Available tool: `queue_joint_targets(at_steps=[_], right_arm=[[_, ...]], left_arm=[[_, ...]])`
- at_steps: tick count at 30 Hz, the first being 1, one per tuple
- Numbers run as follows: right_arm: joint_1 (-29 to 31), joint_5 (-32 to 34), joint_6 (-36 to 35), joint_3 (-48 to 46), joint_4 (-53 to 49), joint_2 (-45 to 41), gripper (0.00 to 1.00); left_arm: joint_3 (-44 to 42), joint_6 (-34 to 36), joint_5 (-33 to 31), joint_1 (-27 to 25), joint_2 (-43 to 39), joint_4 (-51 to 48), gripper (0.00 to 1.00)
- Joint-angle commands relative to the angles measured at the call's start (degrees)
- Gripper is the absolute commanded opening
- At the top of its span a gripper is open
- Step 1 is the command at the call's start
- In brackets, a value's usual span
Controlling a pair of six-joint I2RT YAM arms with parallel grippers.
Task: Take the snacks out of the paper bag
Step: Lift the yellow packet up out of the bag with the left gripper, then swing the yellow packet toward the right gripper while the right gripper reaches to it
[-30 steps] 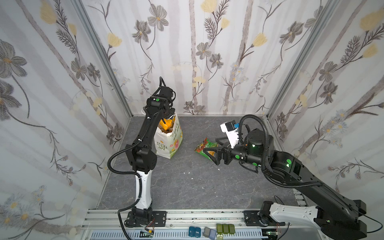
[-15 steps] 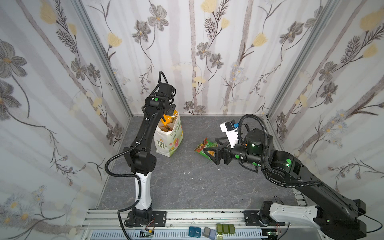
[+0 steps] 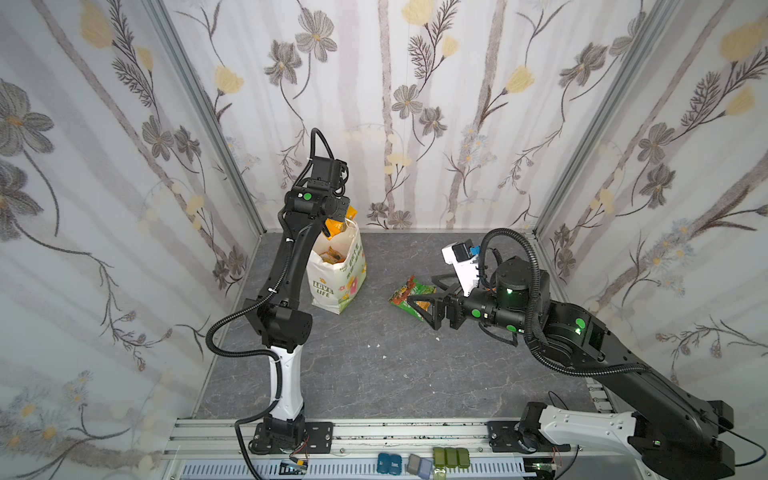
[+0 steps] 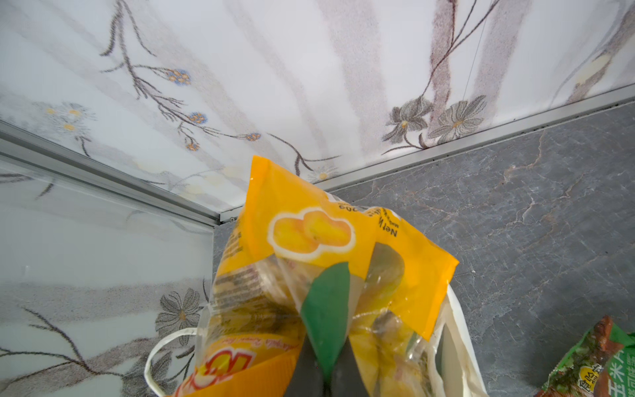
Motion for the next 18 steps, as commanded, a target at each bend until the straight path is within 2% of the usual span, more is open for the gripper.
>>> queue_joint_targets(at_steps=[1, 5, 10, 14, 18], right_arm=[[0.04, 0.52, -0.11, 0.1, 1.0, 0.21, 0.99], [0.05, 0.92, -0.12, -0.01, 1.43, 0.21, 0.99], [0.04, 3.53, -0.1, -0.33, 2.56, -0.73, 0.99], [-0.41, 7.49, 0.06, -1.9, 4.7, -3.12, 1.0], [-2.33, 8.09, 0.43, -4.23, 8.46, -6.31, 1.0]], left_arm=[[1.11, 1.0, -3.63, 0.06, -1.64, 6.14, 0.0], [1.11, 0.92, -5.05, -0.05, -3.16, 8.06, 0.0], [1.53, -0.37, -2.93, -0.82, -5.66, 9.25, 0.0], [1.81, -2.7, 0.94, -2.29, -8.67, 8.88, 0.0], [1.68, -6.1, 6.54, -3.99, -11.97, 8.16, 0.0]])
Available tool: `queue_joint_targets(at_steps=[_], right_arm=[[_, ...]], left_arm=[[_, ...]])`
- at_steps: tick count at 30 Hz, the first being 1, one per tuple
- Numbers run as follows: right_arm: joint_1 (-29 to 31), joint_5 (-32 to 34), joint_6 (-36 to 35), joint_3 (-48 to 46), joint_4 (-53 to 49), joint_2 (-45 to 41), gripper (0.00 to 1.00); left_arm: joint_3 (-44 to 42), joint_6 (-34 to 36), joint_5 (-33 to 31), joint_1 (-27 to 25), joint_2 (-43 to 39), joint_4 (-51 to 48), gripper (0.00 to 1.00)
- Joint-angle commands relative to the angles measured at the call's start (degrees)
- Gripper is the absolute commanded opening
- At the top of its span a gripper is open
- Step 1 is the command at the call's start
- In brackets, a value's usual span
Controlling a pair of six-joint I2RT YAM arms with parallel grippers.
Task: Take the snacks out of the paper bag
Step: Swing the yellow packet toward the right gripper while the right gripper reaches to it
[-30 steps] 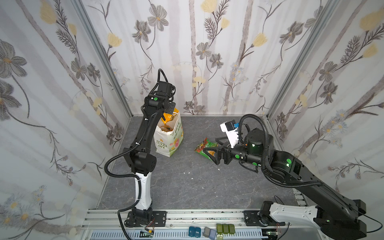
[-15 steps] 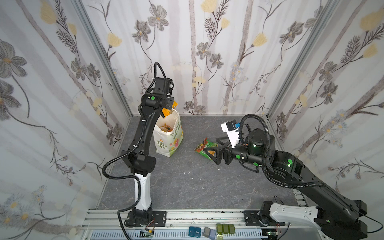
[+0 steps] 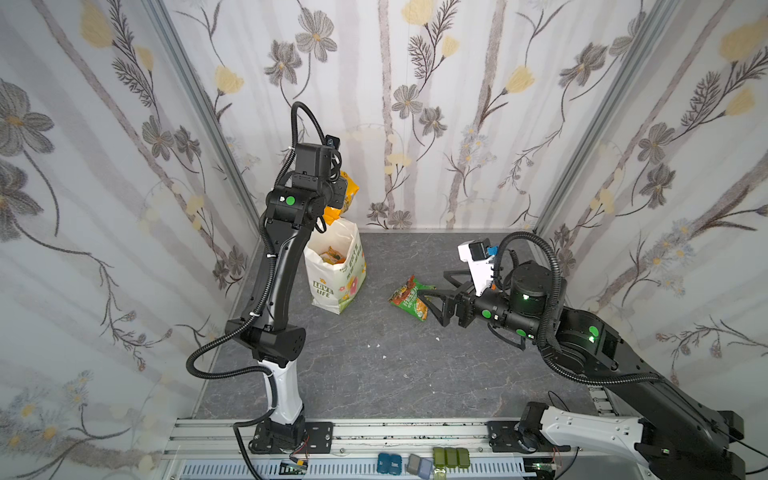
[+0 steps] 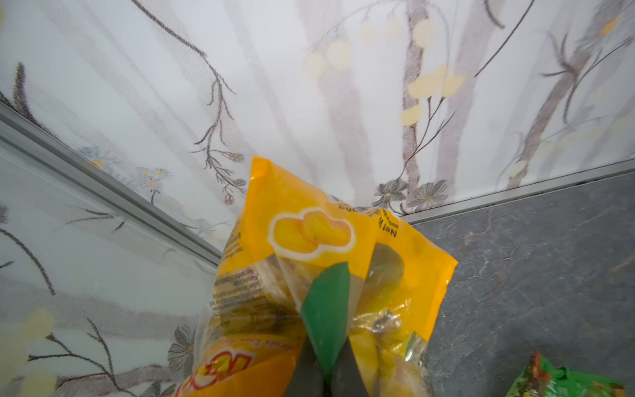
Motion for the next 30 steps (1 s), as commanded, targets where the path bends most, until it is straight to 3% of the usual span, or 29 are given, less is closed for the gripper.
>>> queue_joint_targets(at_steps=[1, 4, 9, 17, 23, 30], right_arm=[[-1.62, 2.15, 0.84, -1.52, 6.46, -1.93, 1.0], [-5.15, 0.2, 2.9, -3.63, 10.1, -3.95, 1.0], [-13.63, -7.71, 9.77, -9.32, 20.48, -7.55, 1.0], [-23.89, -19.27, 26.65, -18.74, 39.2, -8.78, 1.0], [-25.43, -24.06, 38.74, -23.91, 52.12, -4.69, 1.0], [-25.41, -28.23, 48.35, -27.26, 64.23, 1.37, 1.0]], left_arm=[[0.3, -4.0, 6.0, -1.61, -2.85, 5.01, 0.0], [-3.17, -4.67, 8.76, -5.02, -6.11, 6.4, 0.0], [-16.35, -7.43, 12.71, -11.57, -13.92, 14.87, 0.0], [-38.79, -16.07, 17.9, -20.6, -26.21, 33.87, 0.0], [-48.33, -19.72, 16.61, -25.75, -29.84, 43.15, 0.0], [-50.96, -21.06, 15.9, -28.87, -28.73, 45.21, 0.0]])
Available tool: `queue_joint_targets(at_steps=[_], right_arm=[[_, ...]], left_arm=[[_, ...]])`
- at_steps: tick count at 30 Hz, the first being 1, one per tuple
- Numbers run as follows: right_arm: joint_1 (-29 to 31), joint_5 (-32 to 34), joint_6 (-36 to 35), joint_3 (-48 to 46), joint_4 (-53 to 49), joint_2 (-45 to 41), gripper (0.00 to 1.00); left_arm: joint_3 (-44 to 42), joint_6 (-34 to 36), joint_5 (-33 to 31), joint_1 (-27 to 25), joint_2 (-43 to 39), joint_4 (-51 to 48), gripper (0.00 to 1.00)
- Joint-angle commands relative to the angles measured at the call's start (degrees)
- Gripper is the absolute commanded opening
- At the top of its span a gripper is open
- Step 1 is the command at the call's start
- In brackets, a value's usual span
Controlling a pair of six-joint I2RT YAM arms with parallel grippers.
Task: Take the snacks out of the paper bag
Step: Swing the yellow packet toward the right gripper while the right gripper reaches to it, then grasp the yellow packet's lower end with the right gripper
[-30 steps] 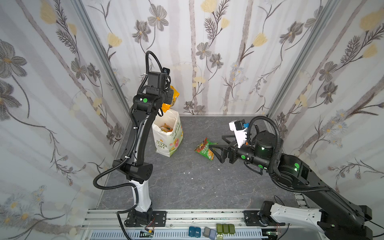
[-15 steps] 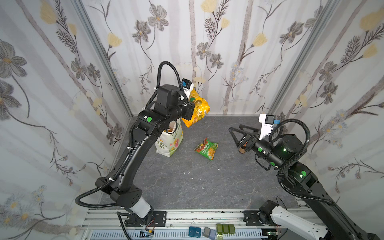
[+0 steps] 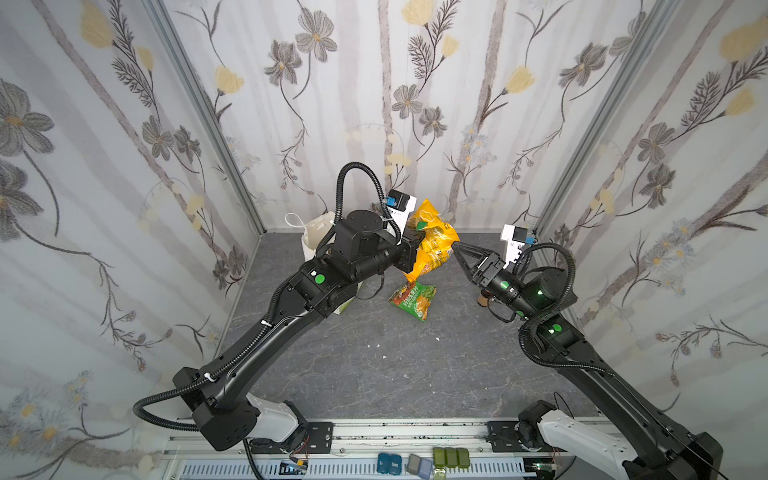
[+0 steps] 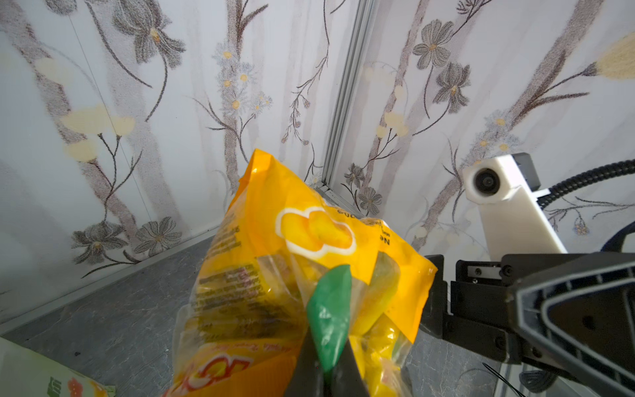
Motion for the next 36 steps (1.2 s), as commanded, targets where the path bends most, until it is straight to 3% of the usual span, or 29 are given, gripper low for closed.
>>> queue_joint_targets(at_steps=[1, 7, 14, 18, 27, 33, 36], right_arm=[[0.2, -4.39, 7.44, -0.58, 11.45, 2.18, 1.0], [0.21, -4.67, 7.86, -1.81, 12.66, 4.44, 1.0], [-0.05, 0.51, 6.38, -5.09, 8.92, 2.1, 1.0], [0.03, -2.09, 7.23, -4.7, 13.6, 3.25, 1.0], [0.36, -5.25, 14.66, -5.97, 37.53, 6.97, 1.0], [0.38, -4.91, 15.08, -4.83, 38.75, 8.07, 0.99], [0.38, -4.55, 14.53, -4.89, 38.02, 8.0, 0.89]], left_arm=[[-0.39, -2.08, 1.15, -1.04, 0.27, 9.94, 0.0], [1.02, -1.2, 0.88, -2.43, 0.9, 9.44, 0.0], [5.97, 3.3, -2.42, -2.42, 1.21, 4.65, 0.0], [5.54, 1.0, 0.43, -2.43, 1.4, 6.11, 0.0], [4.36, -2.47, 3.7, -2.92, 2.22, 7.65, 0.0], [3.74, -4.13, 5.22, -3.82, 2.58, 8.71, 0.0], [3.03, -3.56, 3.64, -3.93, 2.3, 8.28, 0.0]])
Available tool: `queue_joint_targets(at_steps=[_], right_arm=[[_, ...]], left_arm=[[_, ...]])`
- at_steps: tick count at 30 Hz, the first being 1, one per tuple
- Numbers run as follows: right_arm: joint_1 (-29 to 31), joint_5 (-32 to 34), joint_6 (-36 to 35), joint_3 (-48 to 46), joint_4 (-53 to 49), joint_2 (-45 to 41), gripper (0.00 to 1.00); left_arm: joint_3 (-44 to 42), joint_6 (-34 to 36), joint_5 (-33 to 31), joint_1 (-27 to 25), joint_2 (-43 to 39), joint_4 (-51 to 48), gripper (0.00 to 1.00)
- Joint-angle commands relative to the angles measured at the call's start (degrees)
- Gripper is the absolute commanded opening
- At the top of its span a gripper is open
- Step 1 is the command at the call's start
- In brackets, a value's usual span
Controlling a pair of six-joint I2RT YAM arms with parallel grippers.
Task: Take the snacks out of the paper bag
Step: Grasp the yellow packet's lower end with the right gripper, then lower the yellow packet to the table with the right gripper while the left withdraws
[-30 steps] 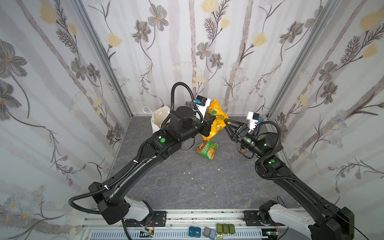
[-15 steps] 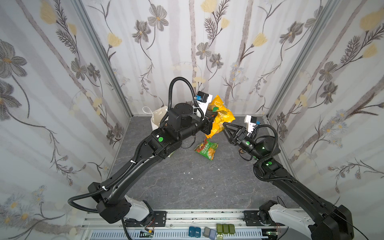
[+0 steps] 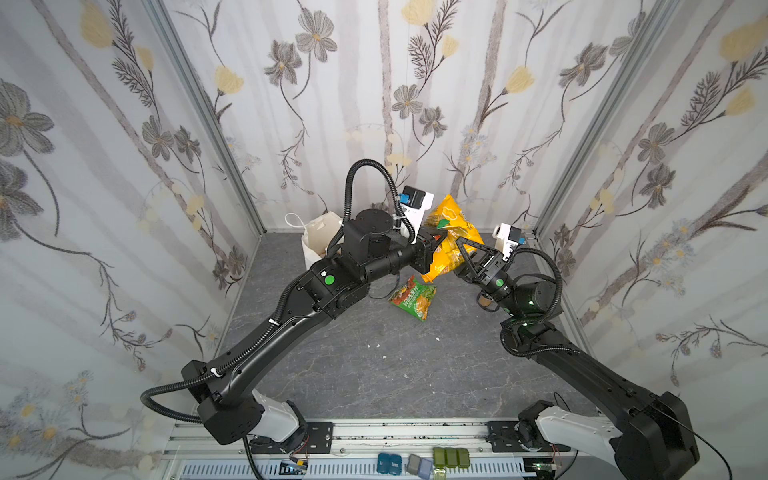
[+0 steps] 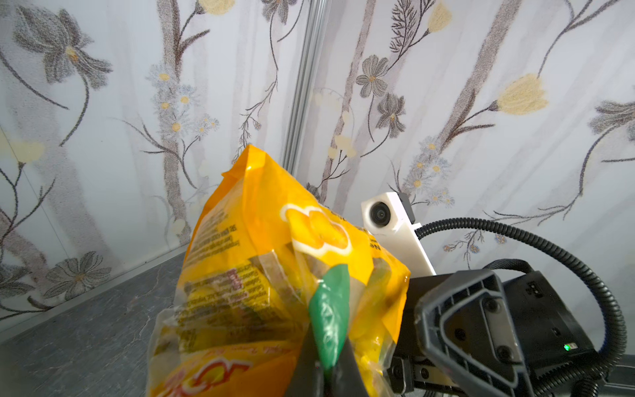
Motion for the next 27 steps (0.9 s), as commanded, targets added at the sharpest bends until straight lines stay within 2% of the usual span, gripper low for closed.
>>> queue_joint_targets(at_steps=[1, 4, 8, 11, 14, 19, 23, 27], right_arm=[[0.16, -1.19, 0.8, 0.77, 5.99, 0.08, 0.85], [0.16, -0.75, 0.24, 0.7, 3.99, -0.2, 0.68], [0.21, -0.74, -1.03, 1.52, 1.04, -0.16, 0.43], [0.12, -0.65, -1.8, 1.84, -0.51, -0.28, 0.29], [0.12, -0.91, -3.31, 2.5, -2.79, -0.39, 0.19], [-0.41, -1.26, -8.49, 3.77, -9.79, -1.3, 0.1], [-1.01, -1.54, -18.15, 6.33, -24.35, -2.12, 0.09], [-1.74, -0.22, -27.19, 7.59, -38.12, -2.71, 0.08]], left_arm=[[-0.91, -0.49, -0.85, -0.17, -0.16, 4.25, 0.0], [-1.41, -0.21, -1.73, -0.19, -0.21, 3.8, 0.05], [-2.16, 0.28, -2.81, -0.19, -0.83, 3.58, 0.24], [-3.04, 0.93, -3.65, -0.19, -1.95, 3.48, 0.37], [-3.76, 2.04, -4.71, -0.21, -3.51, 2.66, 0.45], [-5.54, 4.63, -7.72, -0.22, -7.12, -0.13, 0.57], [-9.08, 8.13, -12.89, -0.21, -12.07, -4.01, 0.64], [-14.05, 11.58, -20.97, -0.2, -17.53, -9.72, 0.74]])
